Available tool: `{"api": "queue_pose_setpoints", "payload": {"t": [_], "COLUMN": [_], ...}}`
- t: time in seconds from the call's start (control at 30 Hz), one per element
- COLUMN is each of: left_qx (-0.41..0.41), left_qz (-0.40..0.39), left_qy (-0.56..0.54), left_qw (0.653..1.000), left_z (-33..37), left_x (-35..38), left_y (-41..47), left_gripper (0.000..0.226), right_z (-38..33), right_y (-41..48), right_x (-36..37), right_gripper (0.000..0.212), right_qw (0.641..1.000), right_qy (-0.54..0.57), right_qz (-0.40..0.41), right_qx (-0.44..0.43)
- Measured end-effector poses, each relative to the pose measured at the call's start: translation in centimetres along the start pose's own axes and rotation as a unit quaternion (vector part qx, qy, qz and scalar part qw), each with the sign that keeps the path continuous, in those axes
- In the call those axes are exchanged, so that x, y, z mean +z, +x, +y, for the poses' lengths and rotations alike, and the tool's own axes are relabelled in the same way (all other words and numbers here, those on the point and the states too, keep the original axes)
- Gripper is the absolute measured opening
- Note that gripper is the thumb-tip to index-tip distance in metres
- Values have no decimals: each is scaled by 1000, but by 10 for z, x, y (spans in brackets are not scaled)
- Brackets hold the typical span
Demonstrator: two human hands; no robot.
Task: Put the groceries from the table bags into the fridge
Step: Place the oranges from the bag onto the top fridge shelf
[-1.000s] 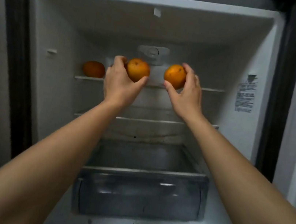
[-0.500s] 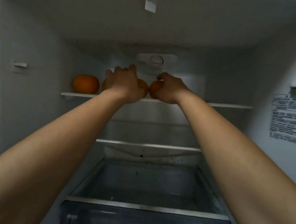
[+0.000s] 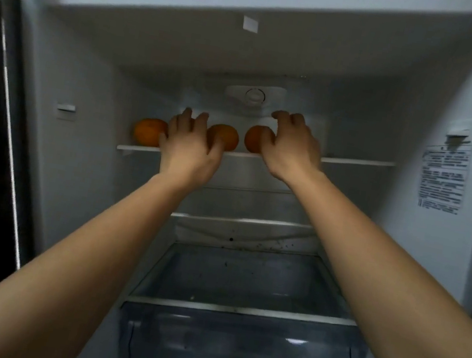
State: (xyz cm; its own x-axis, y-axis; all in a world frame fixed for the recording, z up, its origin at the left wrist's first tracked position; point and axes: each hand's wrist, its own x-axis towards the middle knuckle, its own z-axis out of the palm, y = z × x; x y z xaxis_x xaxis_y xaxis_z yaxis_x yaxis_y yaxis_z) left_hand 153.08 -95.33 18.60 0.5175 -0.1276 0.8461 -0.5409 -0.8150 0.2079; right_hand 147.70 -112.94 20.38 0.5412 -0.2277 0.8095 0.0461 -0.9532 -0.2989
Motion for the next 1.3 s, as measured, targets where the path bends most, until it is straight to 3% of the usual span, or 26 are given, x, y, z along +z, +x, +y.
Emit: {"api": "queue_pose_setpoints", "payload": {"t": [0.1,0.17,0.5,0.73,0.87,1.0,1.2,1.3], "left_qx": [16,22,7,9,-10,-84,-204,-255], "left_qz": [59,57,-26,-38,-4,-29,-94,-117], "left_qy": [-29,-24,-60,-34,26,101,215,274], "left_qw": [998,998,998,999,1000,991,951,920], "left_z": [-14,-23,-51,-56,-68,-85,-129,-160], "left_x": [-13,-15,-38,-101,-153,-207,-321,-405], "left_y": [-55,-103,-325,-406,-431,-487,-599,-644], "left_gripper": [55,58,60,59,58,58,58,57], "right_z": [-3,-7,-23,-44,-76,-109,-202,-283], "right_y": [-47,-90,-313,-396,-416,-458,-540,-586], "right_x": [8,19,32,-6,-22,-25,-2,-2], "right_gripper": [54,56,67,71,73,73,68,67], "right_qw": [996,993,995,991,995,991,965,939], "right_qy": [-14,-31,-98,-105,-45,38,181,226], "right_qz": [87,107,-34,-76,-82,-108,-176,-229], "right_qx": [-33,-38,8,9,-18,-62,-64,-119]}}
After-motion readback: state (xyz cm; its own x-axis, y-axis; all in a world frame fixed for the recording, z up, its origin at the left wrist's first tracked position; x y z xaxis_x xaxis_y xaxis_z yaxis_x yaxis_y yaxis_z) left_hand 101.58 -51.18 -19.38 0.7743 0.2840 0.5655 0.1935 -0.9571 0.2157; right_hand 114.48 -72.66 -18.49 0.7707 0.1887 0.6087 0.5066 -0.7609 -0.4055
